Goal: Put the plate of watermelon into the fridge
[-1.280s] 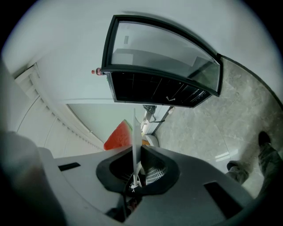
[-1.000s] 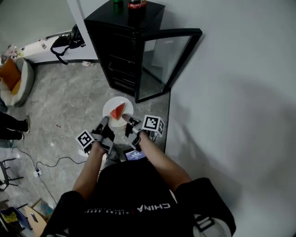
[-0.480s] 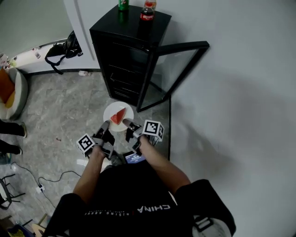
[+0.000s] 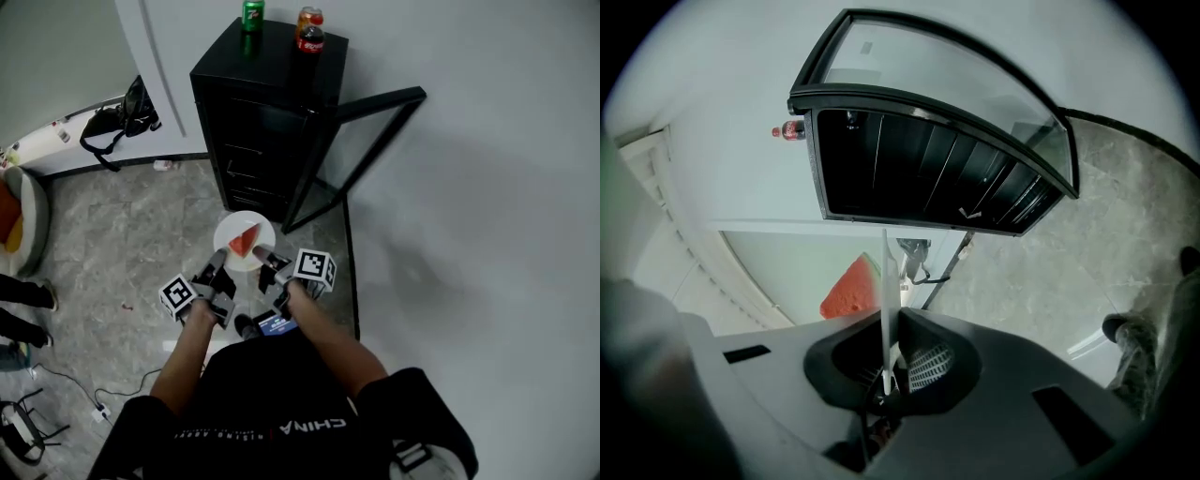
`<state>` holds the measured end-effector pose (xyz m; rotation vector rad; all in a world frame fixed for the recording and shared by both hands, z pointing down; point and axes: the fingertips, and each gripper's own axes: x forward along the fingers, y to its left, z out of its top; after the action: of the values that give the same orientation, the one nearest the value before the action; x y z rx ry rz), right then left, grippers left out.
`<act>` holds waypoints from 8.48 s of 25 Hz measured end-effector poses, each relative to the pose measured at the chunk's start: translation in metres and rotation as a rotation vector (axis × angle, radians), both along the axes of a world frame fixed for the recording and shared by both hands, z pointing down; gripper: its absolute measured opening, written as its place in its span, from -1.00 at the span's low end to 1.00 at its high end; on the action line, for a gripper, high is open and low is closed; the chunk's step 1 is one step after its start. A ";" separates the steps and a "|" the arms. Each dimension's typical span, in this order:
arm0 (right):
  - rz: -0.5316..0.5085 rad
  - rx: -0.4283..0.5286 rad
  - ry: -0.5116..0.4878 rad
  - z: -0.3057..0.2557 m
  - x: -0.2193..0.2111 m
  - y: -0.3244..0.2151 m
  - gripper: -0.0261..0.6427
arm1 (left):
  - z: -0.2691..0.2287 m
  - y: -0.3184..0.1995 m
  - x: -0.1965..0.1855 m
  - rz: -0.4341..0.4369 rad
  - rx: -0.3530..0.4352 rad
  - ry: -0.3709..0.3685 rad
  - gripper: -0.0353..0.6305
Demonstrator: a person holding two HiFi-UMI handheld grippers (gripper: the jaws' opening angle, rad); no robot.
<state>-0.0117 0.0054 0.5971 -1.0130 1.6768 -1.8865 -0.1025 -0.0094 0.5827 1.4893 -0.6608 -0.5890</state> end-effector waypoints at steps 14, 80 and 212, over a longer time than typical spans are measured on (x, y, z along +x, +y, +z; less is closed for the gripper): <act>0.070 -0.013 -0.003 0.018 0.011 -0.023 -0.83 | 0.017 -0.029 0.011 0.063 -0.023 0.015 -0.81; 0.372 0.042 0.026 -0.013 0.047 -0.226 -0.83 | -0.007 -0.256 0.063 0.354 -0.022 -0.041 -0.82; 0.079 0.334 0.892 -0.045 0.099 -0.242 -0.87 | -0.026 -0.259 0.097 0.658 0.696 -0.556 -0.86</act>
<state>0.0878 -0.2368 0.5525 -1.8830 2.2465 -1.0642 -0.0056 -0.2685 0.5568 2.4233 -0.3332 0.1530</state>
